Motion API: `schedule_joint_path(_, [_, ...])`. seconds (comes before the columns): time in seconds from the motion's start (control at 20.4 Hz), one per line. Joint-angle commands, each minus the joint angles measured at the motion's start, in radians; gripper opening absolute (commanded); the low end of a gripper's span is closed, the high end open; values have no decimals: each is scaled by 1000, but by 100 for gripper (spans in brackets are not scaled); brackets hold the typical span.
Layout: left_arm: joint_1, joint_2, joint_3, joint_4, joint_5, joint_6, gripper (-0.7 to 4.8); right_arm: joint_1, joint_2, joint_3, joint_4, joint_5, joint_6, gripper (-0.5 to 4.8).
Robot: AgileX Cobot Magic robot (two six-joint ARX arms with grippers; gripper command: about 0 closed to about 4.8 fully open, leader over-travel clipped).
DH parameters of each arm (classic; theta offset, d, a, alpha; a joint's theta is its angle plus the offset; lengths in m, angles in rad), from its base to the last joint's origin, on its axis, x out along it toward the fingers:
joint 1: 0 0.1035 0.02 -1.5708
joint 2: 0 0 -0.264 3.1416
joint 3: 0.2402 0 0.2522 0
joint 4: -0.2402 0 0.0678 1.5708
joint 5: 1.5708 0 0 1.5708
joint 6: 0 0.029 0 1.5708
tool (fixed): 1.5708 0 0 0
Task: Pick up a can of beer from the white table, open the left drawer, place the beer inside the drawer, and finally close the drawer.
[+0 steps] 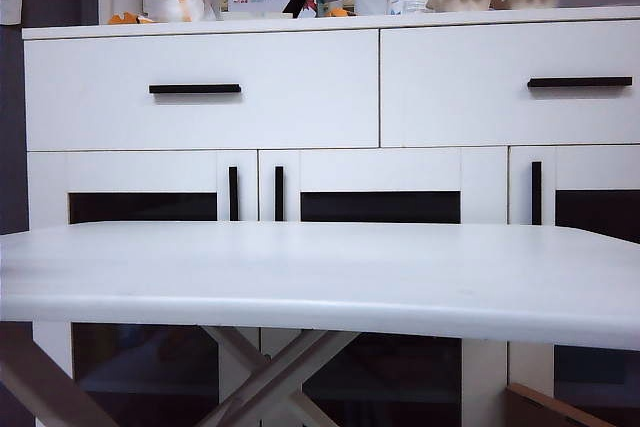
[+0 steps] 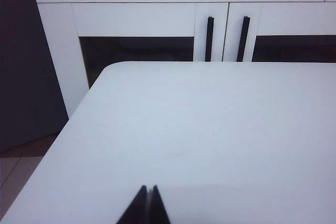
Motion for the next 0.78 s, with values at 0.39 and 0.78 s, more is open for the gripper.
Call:
schedule_joint_path(0.39, [2, 2, 2, 9, 6, -3, 3, -232, -32, -169, 323, -27, 1, 0])
schedule_joint_path(0.78, [3, 2, 2, 10, 6, -3, 3, -471, -180, -563, 533, -26, 2, -1])
